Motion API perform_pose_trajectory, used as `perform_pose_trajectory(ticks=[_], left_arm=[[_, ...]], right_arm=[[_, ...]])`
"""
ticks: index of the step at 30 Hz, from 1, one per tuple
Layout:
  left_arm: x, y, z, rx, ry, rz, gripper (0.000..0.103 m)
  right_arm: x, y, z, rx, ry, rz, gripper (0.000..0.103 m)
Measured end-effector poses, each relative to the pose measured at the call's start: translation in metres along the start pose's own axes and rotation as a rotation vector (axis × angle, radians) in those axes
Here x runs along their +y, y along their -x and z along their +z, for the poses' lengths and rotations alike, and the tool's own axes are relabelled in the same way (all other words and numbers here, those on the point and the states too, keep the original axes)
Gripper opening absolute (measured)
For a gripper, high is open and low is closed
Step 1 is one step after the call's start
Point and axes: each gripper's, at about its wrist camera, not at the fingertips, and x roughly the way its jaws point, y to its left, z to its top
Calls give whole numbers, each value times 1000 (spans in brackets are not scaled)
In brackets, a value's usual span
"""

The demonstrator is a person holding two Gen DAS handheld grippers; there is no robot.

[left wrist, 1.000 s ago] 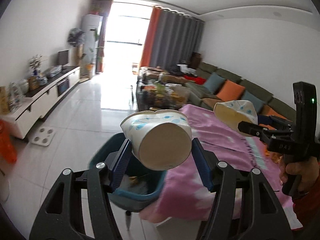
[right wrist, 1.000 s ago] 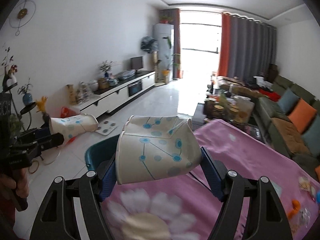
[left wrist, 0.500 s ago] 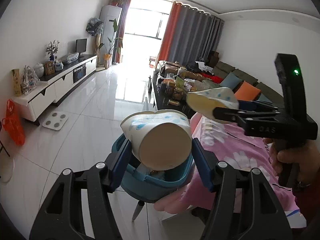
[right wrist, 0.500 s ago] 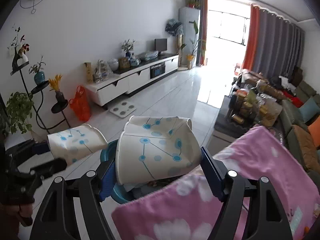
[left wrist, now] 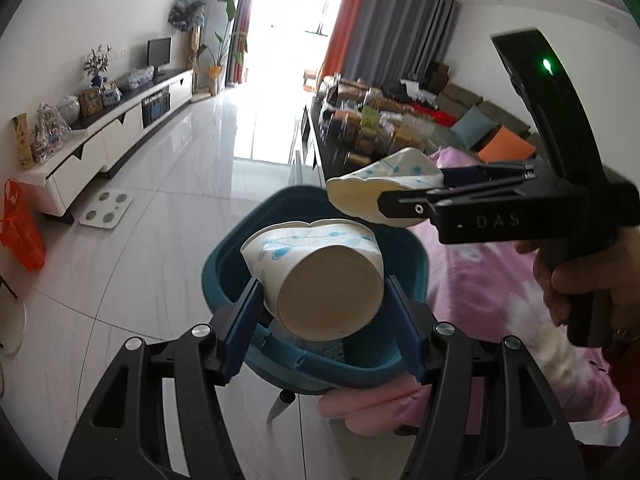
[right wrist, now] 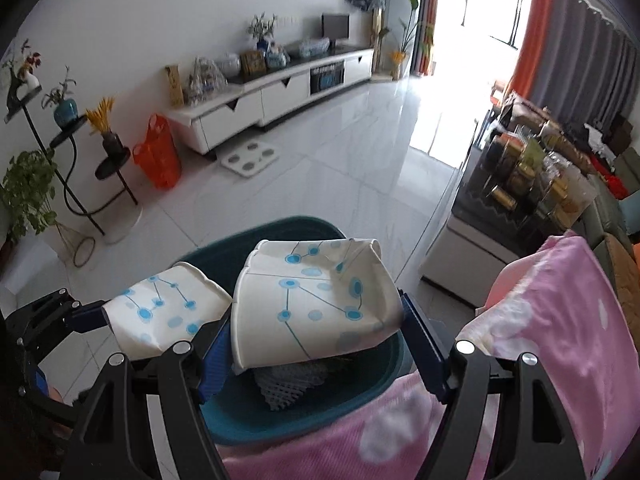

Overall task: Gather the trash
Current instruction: 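Carry both paper cups to the teal bin and open both tools to drop them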

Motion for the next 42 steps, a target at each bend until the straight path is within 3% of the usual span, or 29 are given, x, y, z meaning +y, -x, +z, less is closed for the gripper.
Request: perform_pose_trajectory(ticks=[15,23,27,33,42], left_arm=[[4,-96,6,147,-41,21,62],[2,-116,12,175,-97,51,62],[-1,-111,16,159,-111,59,65],[-11,-84,23,97,-139,80,81],[-18,1,34,-69,-150,183,97]], right_arm=[[15,-66,15,210,103,42,74],[17,-79,17,259,113,48,74],[12,-73,18,237,96,51,81],[1,-47,22,159,60,53,81],[-12,32,9,-29,58,-38,91]])
